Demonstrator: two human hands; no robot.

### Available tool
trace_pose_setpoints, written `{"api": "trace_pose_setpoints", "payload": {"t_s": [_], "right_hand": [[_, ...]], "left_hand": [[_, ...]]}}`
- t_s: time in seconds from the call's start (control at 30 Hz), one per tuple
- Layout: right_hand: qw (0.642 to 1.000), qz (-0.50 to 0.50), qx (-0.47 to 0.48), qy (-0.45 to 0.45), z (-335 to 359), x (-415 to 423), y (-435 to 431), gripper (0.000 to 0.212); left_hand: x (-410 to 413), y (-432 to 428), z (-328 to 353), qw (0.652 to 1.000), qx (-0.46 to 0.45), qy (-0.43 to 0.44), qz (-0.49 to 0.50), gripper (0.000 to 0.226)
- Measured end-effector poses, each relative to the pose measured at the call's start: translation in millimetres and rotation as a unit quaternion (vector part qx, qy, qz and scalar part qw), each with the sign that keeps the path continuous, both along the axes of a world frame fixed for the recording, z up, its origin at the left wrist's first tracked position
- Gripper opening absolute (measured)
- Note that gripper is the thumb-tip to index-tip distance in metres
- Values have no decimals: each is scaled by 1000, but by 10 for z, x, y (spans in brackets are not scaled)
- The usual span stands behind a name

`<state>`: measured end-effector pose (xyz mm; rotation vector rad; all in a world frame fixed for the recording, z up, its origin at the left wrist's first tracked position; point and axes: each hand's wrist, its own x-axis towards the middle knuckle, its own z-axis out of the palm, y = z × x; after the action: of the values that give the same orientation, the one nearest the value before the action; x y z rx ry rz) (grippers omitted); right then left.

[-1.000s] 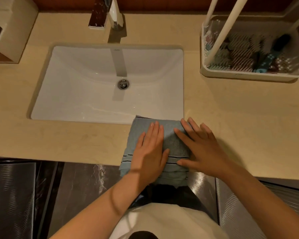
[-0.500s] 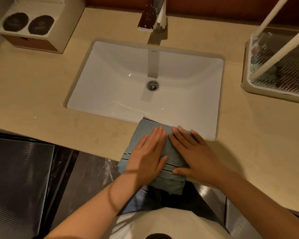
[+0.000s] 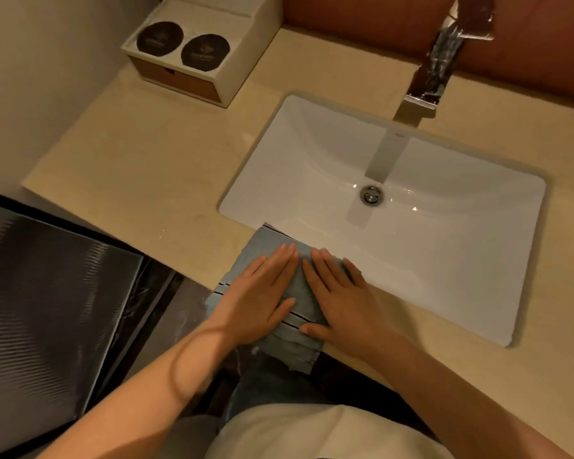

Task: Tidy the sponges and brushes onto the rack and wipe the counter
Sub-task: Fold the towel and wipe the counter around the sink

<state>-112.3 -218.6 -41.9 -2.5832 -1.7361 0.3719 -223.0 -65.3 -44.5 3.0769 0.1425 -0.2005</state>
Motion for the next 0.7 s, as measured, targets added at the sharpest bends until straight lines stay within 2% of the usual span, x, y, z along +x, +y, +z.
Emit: {"api": "trace_pose_setpoints", "payload": {"t_s": [0.2, 0.43, 0.7], "right_hand": [[1000, 16, 1, 11, 10, -148, 715, 106], [999, 29, 12, 8, 14, -311, 1367, 100], [999, 27, -21, 36, 84, -421, 1961, 99]], "left_hand": [[-203, 688, -48, 999, 36, 29, 14, 64], [-357, 1366, -36, 997, -57, 40, 34, 66], [-451, 1970, -60, 998, -52, 31, 26, 67]]}}
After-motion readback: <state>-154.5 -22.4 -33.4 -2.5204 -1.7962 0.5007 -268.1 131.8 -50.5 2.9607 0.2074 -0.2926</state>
